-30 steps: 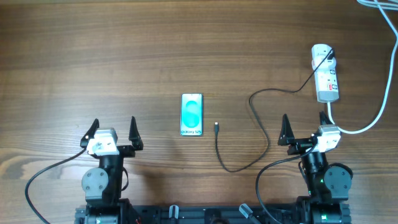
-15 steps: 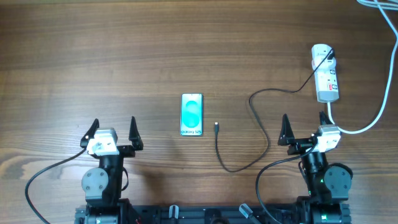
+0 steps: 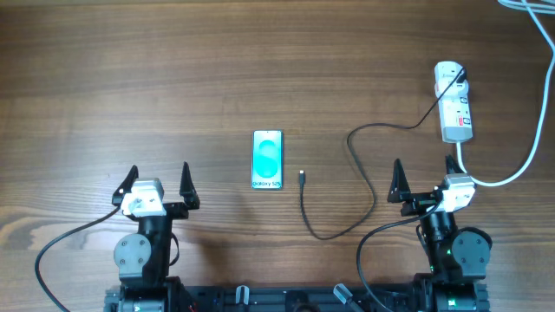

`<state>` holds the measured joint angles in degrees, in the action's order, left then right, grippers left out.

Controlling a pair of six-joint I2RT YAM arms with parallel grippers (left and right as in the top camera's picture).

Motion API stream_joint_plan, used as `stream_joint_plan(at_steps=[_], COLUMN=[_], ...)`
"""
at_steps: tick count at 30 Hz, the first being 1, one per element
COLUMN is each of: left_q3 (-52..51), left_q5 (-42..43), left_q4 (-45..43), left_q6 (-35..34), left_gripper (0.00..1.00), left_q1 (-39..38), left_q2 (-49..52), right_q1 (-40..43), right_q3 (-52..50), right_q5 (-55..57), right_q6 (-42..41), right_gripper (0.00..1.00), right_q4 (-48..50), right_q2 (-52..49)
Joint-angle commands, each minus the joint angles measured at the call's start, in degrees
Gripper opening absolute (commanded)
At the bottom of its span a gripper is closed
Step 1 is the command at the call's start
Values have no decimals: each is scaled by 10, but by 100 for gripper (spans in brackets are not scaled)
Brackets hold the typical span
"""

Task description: Plug charger to phone and switch on socket

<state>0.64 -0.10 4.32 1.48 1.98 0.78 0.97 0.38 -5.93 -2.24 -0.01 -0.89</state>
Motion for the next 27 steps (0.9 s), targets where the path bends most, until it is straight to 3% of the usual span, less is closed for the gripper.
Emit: stream_joint_plan(at_steps=[1, 27], left_q3=[-3, -3], left_q5=[7, 7], left_q4=[0, 0], left_q6=[11, 11], left_gripper=[100, 100], left_q1=[-3, -3], left_q2=[-3, -3], right_q1=[2, 2], right_q3=[0, 0], right_q5=[-1, -1], right_q6=[6, 6], right_gripper=[100, 100], right_q4=[2, 2], right_q2=[3, 3])
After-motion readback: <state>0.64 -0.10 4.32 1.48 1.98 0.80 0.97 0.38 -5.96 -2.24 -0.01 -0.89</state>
